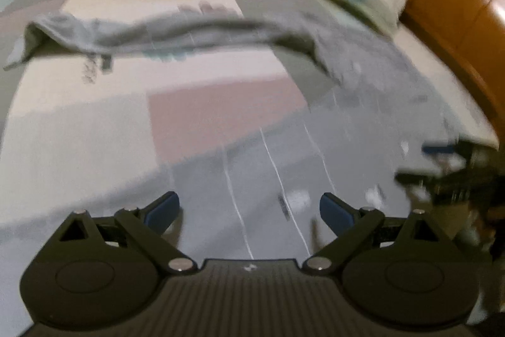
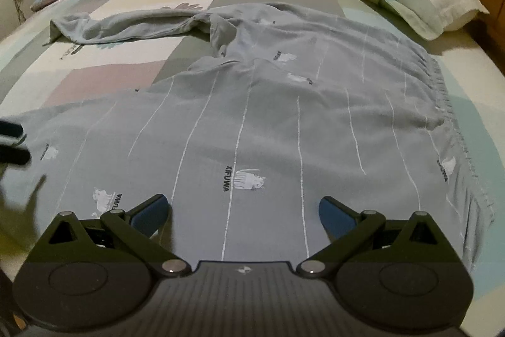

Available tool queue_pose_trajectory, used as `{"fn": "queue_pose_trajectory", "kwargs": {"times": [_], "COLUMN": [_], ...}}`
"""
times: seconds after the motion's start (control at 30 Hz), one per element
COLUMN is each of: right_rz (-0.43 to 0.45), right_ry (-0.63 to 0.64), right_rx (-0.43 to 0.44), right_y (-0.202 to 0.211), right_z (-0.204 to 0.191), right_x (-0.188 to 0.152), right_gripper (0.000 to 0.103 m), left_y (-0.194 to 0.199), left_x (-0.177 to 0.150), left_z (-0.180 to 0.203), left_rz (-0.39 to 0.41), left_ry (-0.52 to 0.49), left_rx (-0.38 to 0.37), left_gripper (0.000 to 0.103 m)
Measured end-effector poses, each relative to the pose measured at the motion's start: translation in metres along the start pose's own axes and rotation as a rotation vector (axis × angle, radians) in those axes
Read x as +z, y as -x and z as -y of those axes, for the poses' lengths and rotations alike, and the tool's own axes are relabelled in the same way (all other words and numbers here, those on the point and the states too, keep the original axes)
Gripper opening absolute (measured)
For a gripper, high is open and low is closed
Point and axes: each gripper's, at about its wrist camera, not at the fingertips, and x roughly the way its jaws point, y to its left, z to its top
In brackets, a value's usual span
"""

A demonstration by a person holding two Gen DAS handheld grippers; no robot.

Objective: Fold clothes
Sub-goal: 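Move both tools toward the grey pant leg lying across the sheet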

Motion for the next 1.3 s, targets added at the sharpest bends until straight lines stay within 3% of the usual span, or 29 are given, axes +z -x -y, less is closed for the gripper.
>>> {"fn": "queue_pose_trajectory", "kwargs": {"times": [0.13, 0.23, 0.4, 0.57, 0.67, 0.77, 0.93, 1.07, 1.2, 1.3], "right_rz": [-0.012, 0.051, 0.116, 0.09, 0.024, -0.102, -0.276, -0.269, -0.277, -0.277], "right_ry": [0.005, 0.048, 0.226, 0.321, 0.255, 0.148, 0.028, -0.001, -0.022, -0.066], "right_rx": [-0.016, 0.035, 0.097, 0.207, 0.244, 0.26, 0.234, 0.183, 0.073, 0.079], "right_y": [0.0, 0.011, -0.005, -0.049, -0.067, -0.071, -0.037, 0.01, 0.041, 0.049], "right_z": [-0.005, -0.011, -0.031, -0.053, -0.055, -0.059, -0.065, -0.064, -0.06, -0.054], "right_x": [0.007, 0.026, 0.088, 0.143, 0.153, 0.15, 0.162, 0.195, 0.213, 0.216], "right_gripper": [0.103, 0.103, 0.103, 0.103, 0.103, 0.103, 0.103, 0.103, 0.103, 0.103], "left_y": [0.008, 0.003, -0.031, -0.066, -0.078, -0.078, -0.041, -0.006, 0.015, 0.014], "left_x": [0.028, 0.049, 0.093, 0.127, 0.13, 0.127, 0.135, 0.15, 0.169, 0.187], "left_z": [-0.024, -0.036, -0.051, -0.067, -0.072, -0.075, -0.085, -0.095, -0.105, -0.105], "left_rz": [0.06, 0.093, 0.104, 0.067, 0.018, -0.065, -0.173, -0.2, -0.197, -0.2], "left_ry": [0.044, 0.052, 0.025, 0.06, 0.092, 0.121, 0.168, 0.202, 0.265, 0.294], "left_rx": [0.05, 0.068, 0.062, 0.052, 0.041, 0.04, 0.041, 0.05, 0.045, 0.085], "left_gripper": [0.095, 0.095, 0.095, 0.094, 0.094, 0.094, 0.094, 0.094, 0.094, 0.094]}}
